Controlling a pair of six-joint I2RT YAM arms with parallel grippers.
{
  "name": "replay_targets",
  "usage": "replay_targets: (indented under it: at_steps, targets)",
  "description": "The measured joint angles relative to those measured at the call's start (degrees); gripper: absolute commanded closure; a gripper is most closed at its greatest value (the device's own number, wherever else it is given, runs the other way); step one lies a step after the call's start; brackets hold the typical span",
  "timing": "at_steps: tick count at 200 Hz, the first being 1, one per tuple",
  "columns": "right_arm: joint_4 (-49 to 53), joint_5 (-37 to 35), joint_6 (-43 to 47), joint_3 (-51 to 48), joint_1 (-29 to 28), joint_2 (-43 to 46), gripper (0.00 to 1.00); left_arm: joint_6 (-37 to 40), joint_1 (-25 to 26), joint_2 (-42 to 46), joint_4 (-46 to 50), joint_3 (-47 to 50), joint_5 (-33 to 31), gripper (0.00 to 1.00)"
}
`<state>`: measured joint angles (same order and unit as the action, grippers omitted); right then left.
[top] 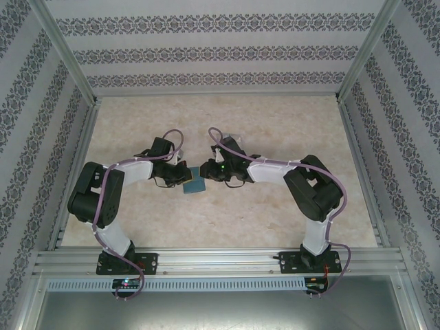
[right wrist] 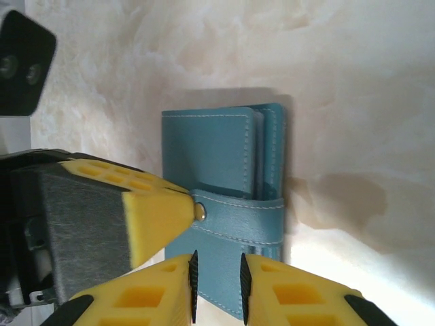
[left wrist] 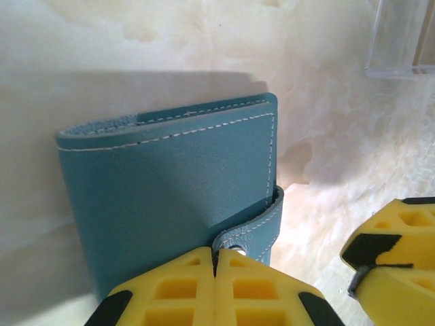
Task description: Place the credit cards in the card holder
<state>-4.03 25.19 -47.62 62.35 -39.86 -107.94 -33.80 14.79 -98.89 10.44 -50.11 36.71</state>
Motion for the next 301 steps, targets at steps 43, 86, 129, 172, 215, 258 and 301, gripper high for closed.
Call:
replay_targets:
  at_steps: [43, 86, 129, 172, 215, 258, 301]
  targets:
    - [1.6, 0.3, -2.1, 5.2, -1.3, -3.3, 0.98, 0.3, -0.3, -0.4, -0.4, 0.0, 0.9, 1.00]
    - [2.8, 1.3, -3.5, 6.4, -1.6, -7.2, 0.99, 0.4, -0.3, -0.4, -0.5, 0.0, 0.9, 1.00]
    - [4.2, 2.4, -3.7, 8.2, -1.5, -9.0, 1.00, 0.4, -0.5, -0.4, -0.6, 0.1, 0.8, 1.00]
    - [12.6, 0.9, -1.3, 14.5, -2.0, -11.1, 1.00, 0.4, -0.7, -0.4, -0.7, 0.1, 0.5, 1.00]
    - [23.8, -4.6, 3.1, 22.4, -3.7, -13.7, 1.00, 0.5, -0.9, -0.5, -0.8, 0.1, 0.4, 1.00]
    - [28.9, -12.2, 6.1, 25.9, -5.7, -14.9, 1.00, 0.6, -1.2, -0.7, -1.4, 0.4, 0.9, 1.00]
    - [27.8, -17.8, 7.6, 24.7, -7.3, -13.9, 0.99, 0.6, -1.4, -0.1, -2.6, 1.3, 1.1, 0.85]
